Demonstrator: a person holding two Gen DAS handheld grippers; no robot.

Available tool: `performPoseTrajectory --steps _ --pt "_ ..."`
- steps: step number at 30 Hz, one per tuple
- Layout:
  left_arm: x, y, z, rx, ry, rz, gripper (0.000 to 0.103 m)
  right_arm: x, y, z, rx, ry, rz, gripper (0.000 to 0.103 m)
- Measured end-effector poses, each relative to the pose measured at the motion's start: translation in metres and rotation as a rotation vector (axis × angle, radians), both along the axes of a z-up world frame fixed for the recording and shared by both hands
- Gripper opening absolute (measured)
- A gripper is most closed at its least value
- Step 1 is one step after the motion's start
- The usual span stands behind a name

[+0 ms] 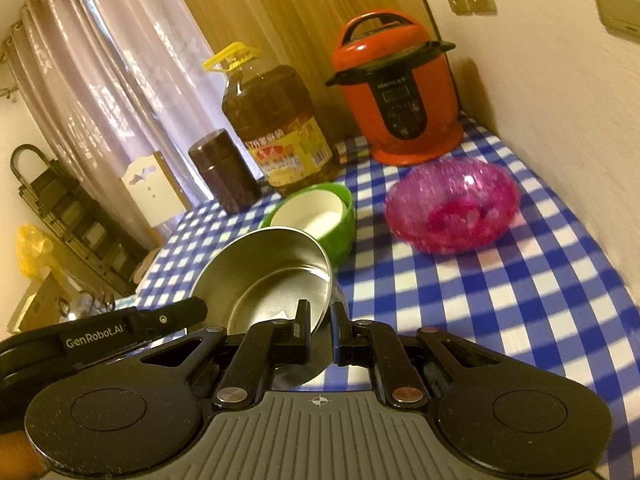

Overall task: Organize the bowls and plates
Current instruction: 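Lift the steel bowl with both tools and carry it toward the green bowl, then lower the steel bowl into the white container inside the green bowl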

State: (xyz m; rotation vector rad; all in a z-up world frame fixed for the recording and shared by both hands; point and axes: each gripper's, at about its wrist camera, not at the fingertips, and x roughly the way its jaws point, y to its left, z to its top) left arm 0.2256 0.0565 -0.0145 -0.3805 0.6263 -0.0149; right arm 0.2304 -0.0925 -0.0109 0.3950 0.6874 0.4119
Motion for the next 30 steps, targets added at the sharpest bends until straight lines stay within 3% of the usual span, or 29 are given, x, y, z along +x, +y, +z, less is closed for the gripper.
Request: performPoseTrajectory --steps 17,30 --pt "0.104 0.032 -0.011 -0.007 -0.041 0.002 0.006 0.103 0.019 -0.008 -0.015 -0.033 -0.004 0.01" --pt "0.162 0.068 -0.043 -0.039 -0.049 0.026 0.006 0.173 0.046 -0.024 -0.031 -0.051 0.017 0.01"
